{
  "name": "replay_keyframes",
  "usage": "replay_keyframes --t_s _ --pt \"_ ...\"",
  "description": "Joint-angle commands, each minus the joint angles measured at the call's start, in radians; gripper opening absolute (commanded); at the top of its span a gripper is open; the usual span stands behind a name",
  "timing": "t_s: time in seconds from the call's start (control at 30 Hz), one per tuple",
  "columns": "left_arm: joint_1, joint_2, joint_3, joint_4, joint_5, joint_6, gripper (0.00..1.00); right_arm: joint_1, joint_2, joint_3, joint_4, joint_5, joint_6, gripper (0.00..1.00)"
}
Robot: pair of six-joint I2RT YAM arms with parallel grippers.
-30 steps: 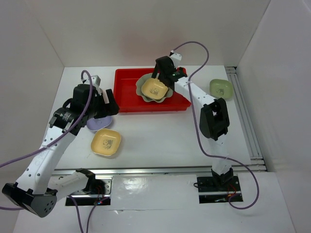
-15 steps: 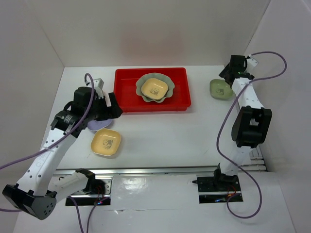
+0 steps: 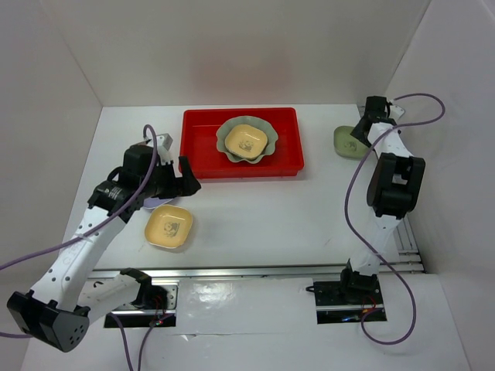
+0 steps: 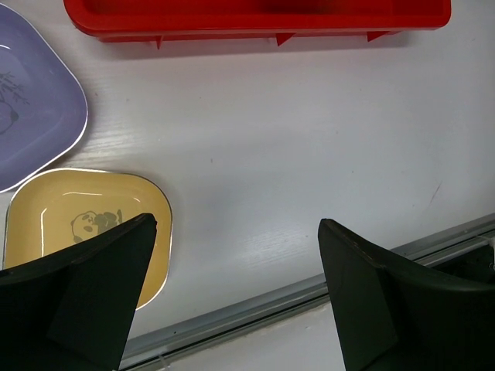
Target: Place the plates into the plastic bin on the countertop
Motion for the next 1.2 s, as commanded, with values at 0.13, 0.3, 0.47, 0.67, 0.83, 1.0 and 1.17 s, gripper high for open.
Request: replay_keyframes --t_s 0.13,0.3,0.47,0.67,0.83,1.0,1.17 --pt "0.005 -0.031 -0.009 0.052 0.022 0.029 0.99 0.008 0.031 -0.083 0.086 0.026 0.045 0.85" --pt "0.005 -0.053 -0.018 0.062 0.031 0.038 0.99 0.017 0.064 -0.106 0.123 0.025 0.046 0.80" --pt "0.005 -0.053 -0.027 0.063 0.031 0.038 0.99 0.035 0.075 -0.096 0.149 0.044 0.035 0.60" --pt "0.005 -0.053 -0.027 0.063 0.031 0.038 0.99 0.054 0.119 -0.106 0.149 0.055 0.035 0.28" --pt "0.005 -0.053 -0.027 0.063 0.031 0.038 0.99 0.106 0.120 -0.106 0.158 0.065 0.064 0.00" --pt "0.005 -0.044 -0.038 0.063 0.020 0.038 0.99 0.153 0.064 -0.069 0.100 0.090 0.116 0.00" --pt "0.005 -0.054 -0.047 0.063 -0.001 0.038 0.99 0.184 0.006 0.041 0.017 0.192 0.116 0.00"
